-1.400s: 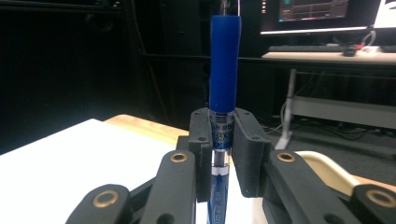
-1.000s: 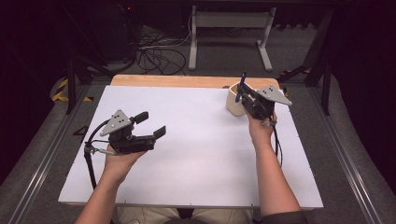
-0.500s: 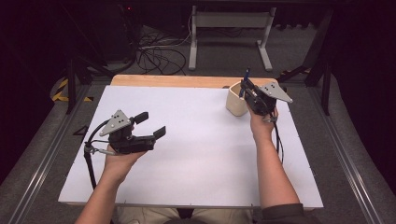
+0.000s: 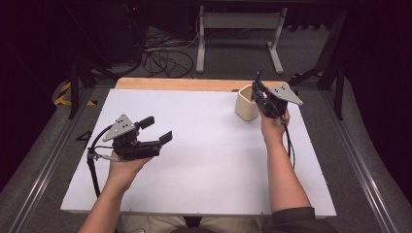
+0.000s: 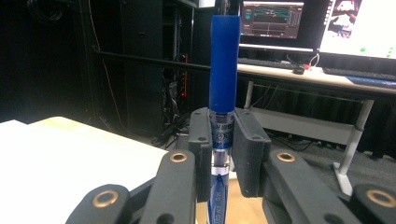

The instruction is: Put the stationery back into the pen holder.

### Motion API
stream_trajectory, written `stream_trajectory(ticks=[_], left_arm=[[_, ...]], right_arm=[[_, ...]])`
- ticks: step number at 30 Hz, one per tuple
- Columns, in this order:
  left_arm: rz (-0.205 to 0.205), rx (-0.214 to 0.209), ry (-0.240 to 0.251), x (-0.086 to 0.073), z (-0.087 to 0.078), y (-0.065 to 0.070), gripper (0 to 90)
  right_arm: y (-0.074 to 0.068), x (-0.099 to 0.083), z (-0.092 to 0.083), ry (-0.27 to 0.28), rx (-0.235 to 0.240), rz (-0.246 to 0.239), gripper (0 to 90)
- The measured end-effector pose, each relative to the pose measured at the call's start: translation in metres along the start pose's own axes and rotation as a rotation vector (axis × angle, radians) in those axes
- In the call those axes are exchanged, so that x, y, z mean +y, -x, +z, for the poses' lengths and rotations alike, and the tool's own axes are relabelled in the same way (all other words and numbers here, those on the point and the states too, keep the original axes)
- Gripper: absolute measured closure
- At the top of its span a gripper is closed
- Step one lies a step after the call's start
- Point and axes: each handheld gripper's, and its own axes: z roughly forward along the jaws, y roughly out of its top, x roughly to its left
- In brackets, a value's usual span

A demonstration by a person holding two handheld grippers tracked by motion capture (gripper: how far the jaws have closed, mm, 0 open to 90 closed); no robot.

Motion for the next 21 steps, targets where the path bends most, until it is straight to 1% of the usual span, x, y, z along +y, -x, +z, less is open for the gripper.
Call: stream_trajectory(ticks=[5,10,14,17,21], left_arm=[[0.001,-0.002,-0.001,0.000,0.000,0.000,14.5],[-0.007,0.002,-0.002,-0.002,0.002,0.000,14.5],[-0.011,0.000,0.002,-0.002,0.001,0.000,14.5],[-0.009,0.002,0.003,-0.001,0.001,-0.001,14.5],[-0.002,0.000,-0.009,-0.003,0.002,0.000,14.5]], right_arm=[[0.001,-0.004,0.003,-0.017,-0.004,0.000,79.0],[0.003,-0.008,0.006,-0.045,-0.002,0.011,78.9],[0.002,-0.010,0.007,-0.060,-0.003,0.007,78.9],[0.002,-0.012,0.009,-0.070,-0.004,0.010,78.8],[0.003,-0.015,0.011,-0.092,-0.001,0.018,78.7]])
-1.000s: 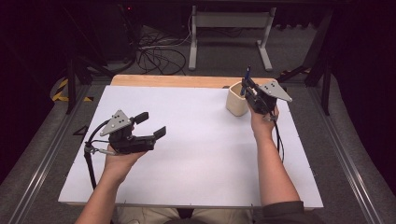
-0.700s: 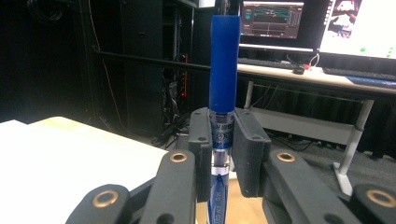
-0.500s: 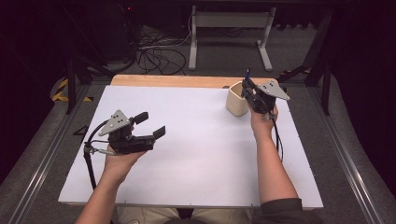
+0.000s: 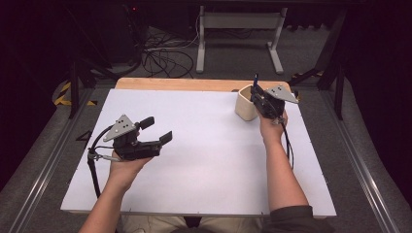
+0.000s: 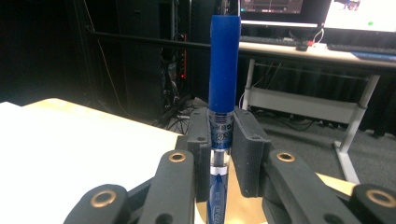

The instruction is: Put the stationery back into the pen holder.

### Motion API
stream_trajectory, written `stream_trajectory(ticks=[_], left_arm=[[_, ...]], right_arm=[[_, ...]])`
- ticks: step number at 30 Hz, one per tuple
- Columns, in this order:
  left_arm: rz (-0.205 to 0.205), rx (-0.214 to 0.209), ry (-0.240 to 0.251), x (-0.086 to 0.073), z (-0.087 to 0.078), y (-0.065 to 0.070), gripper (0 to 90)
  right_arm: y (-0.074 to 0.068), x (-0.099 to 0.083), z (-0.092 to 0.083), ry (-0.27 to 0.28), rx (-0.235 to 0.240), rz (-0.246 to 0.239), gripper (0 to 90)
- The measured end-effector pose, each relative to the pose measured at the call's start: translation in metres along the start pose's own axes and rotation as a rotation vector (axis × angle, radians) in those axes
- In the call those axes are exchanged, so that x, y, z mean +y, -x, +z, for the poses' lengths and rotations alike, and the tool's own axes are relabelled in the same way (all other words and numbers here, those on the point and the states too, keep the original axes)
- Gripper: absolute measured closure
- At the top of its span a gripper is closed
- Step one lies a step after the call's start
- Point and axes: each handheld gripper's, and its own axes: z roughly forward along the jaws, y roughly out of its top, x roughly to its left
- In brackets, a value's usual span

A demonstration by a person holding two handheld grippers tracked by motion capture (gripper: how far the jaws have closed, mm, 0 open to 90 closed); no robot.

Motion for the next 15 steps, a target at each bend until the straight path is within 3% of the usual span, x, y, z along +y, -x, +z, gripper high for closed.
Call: stream_trajectory(ticks=[15], left_arm=[[-0.001,-0.008,-0.009,-0.001,0.002,0.001,14.3]], right_arm=[[0.006,-0.012,0.005,-0.073,-0.007,0.044,77.7]])
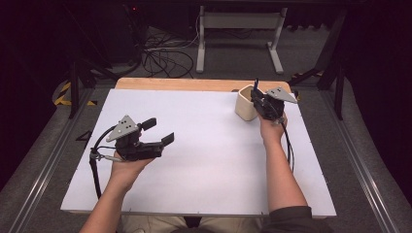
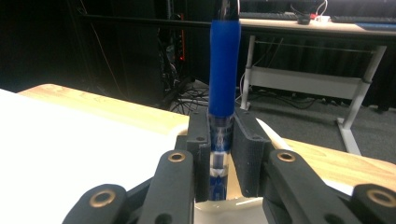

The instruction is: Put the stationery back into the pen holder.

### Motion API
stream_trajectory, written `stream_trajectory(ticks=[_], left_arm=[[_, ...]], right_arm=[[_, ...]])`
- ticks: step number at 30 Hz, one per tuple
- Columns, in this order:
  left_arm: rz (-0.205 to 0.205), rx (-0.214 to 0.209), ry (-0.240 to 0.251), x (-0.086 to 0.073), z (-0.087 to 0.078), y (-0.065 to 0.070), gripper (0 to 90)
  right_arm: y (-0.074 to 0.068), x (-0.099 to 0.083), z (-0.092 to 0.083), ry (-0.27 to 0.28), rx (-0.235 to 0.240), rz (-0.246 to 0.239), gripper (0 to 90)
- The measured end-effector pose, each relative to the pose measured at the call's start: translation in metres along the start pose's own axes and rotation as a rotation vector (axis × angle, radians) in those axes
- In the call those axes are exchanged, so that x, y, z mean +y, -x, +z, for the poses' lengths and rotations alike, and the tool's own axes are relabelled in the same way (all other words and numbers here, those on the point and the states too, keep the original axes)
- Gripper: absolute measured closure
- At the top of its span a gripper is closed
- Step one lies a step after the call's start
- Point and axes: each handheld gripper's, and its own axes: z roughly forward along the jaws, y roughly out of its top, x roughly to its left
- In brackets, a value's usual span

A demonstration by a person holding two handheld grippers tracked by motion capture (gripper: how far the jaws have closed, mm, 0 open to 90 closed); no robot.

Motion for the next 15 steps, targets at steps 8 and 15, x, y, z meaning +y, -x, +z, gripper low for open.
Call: stream_trajectory(ticks=[8,15], left_arm=[[0.005,-0.001,0.000,0.0002,-0.0003,-0.0003,14.3],[0.002,-0.002,0.002,0.0002,-0.0006,-0.0005,14.3]], right_arm=[[0.0014,-0.0038,0.0032,-0.022,-0.004,0.008,78.2],[0.0011,-0.0061,0.0064,-0.032,-0.005,0.004,78.1]])
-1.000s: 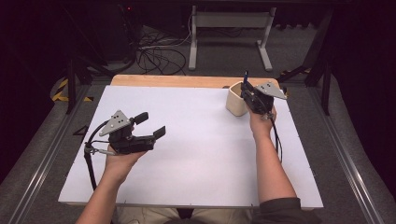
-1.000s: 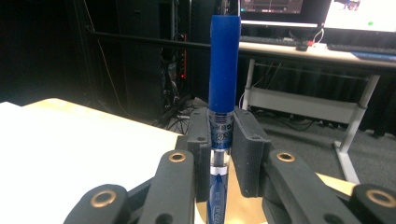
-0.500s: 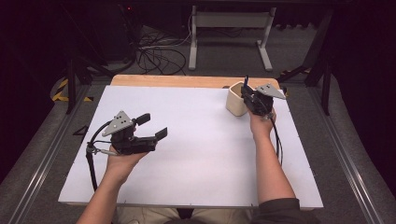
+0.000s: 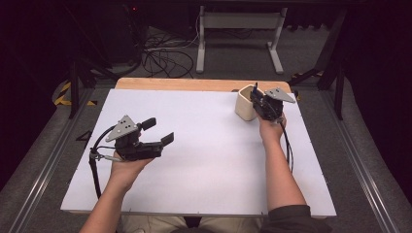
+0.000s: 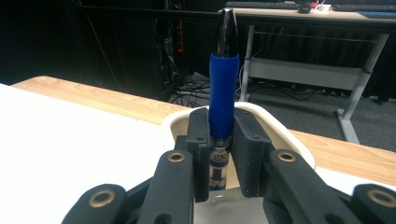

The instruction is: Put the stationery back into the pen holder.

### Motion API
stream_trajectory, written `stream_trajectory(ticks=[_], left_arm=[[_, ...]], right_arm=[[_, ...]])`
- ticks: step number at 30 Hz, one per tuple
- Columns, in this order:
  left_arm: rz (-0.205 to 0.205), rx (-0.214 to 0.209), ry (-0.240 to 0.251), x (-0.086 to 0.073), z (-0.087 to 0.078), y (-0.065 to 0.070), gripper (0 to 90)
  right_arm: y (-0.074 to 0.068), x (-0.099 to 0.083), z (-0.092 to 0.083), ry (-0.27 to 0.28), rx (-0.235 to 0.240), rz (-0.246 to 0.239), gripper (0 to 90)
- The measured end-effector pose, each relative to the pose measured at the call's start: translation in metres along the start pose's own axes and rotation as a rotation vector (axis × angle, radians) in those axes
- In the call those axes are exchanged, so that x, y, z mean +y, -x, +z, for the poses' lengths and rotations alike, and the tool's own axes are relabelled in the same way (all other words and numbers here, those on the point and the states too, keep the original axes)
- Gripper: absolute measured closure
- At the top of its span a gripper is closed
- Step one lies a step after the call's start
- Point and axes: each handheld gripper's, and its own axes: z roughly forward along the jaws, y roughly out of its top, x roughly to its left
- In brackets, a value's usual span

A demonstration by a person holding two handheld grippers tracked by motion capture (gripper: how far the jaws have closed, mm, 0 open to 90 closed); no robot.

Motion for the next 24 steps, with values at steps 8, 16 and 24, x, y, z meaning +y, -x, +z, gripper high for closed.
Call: stream_trajectory(ticks=[8,16,24], left_arm=[[0.004,-0.003,-0.008,-0.0004,0.0007,0.0000,14.3],[0.007,-0.006,-0.010,-0.0005,0.0009,0.0000,14.3],[0.006,-0.006,-0.007,-0.0004,0.0008,-0.0001,14.3]], right_arm=[[0.0002,-0.0033,0.0024,-0.019,0.002,0.006,77.9],[-0.0005,-0.0054,0.0043,-0.026,0.003,0.007,77.5],[0.0004,-0.0056,0.0038,-0.027,0.002,0.011,76.0]])
